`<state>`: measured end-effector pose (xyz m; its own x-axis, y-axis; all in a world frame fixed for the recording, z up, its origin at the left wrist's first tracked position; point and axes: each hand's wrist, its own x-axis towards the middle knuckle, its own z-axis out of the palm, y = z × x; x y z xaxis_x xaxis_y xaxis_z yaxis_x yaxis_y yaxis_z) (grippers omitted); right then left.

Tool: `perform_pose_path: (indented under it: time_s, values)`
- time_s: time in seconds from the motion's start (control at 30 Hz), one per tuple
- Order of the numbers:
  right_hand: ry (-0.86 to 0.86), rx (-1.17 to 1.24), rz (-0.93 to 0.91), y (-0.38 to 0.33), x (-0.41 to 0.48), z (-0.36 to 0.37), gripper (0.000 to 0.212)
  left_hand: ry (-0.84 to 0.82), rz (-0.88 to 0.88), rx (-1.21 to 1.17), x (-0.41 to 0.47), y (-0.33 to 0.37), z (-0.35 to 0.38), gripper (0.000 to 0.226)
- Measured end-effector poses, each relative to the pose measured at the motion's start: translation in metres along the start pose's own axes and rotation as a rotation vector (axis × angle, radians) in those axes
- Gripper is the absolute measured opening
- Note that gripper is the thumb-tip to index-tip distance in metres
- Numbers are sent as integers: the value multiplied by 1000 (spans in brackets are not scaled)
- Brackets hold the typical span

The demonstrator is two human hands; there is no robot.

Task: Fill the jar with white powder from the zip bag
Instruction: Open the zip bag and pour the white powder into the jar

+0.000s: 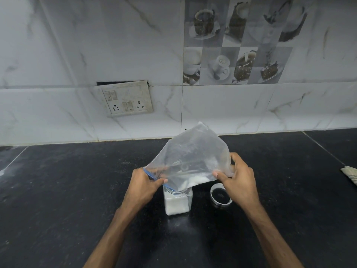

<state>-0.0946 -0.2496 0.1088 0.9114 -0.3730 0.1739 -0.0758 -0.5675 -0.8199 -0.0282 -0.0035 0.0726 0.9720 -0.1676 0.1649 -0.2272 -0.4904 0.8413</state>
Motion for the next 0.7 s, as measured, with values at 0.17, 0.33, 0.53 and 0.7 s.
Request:
perform_pose_path:
  time_s: [0.17,0.33,0.53,0.7]
  values:
    - [13,6,-5,0,0,1,48,0,-5,6,1,-3,-2,31]
    - [18,-10,-20,-2,-2,1,38,-1,7,-6,-1,-1,-1,33]
    - [3,-21,13,-2,-2,0,57,-3,12,-13,-1,-1,-2,33]
    - [49,5,-9,-4,-3,-1,46,2,-1,-10,0,-5,-1,30]
